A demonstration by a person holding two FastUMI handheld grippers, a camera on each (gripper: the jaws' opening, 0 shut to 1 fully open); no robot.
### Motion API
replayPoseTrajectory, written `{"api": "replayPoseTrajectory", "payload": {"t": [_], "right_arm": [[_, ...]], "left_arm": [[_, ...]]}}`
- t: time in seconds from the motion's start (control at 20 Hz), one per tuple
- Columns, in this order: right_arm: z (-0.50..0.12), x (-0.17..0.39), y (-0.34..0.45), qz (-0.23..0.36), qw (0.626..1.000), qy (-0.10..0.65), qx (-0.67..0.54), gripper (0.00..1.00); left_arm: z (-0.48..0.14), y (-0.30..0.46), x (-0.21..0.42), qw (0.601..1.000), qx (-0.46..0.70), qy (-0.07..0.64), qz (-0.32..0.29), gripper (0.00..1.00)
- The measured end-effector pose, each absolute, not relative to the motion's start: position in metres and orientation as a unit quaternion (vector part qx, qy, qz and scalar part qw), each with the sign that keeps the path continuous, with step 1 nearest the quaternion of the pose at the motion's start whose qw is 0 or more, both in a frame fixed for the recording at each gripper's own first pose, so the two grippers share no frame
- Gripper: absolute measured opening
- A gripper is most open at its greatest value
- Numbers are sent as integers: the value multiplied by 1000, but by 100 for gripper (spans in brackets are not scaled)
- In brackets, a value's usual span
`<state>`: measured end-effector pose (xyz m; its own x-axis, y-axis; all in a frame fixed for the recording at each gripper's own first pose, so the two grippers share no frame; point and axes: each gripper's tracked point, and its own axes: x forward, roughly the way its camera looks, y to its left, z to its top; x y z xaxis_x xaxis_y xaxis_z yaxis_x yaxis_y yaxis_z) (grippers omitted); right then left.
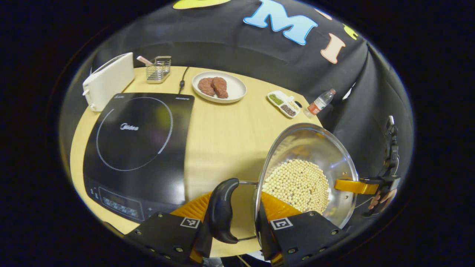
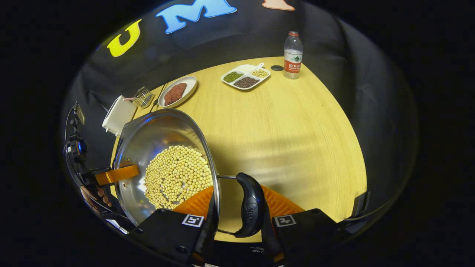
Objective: First push the handle of the pot to place it horizontally, then grasp the pot with both hands and set it on the induction cooktop.
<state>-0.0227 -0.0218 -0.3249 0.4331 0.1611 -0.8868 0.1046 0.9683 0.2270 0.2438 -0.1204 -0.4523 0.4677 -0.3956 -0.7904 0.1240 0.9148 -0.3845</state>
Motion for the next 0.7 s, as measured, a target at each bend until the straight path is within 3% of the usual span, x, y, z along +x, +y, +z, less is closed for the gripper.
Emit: {"api": "replayPoseTrajectory", "payload": {"t": [0.55, 0.7], "right_arm": [[-301, -31, 106, 67, 835, 535, 103, 51], [-298, -22, 138, 81, 834, 537, 102, 54]], "left_arm": [[-442, -102, 235, 851, -166, 488, -101, 49], [-440, -98, 233, 851, -172, 488, -86, 54]]}}
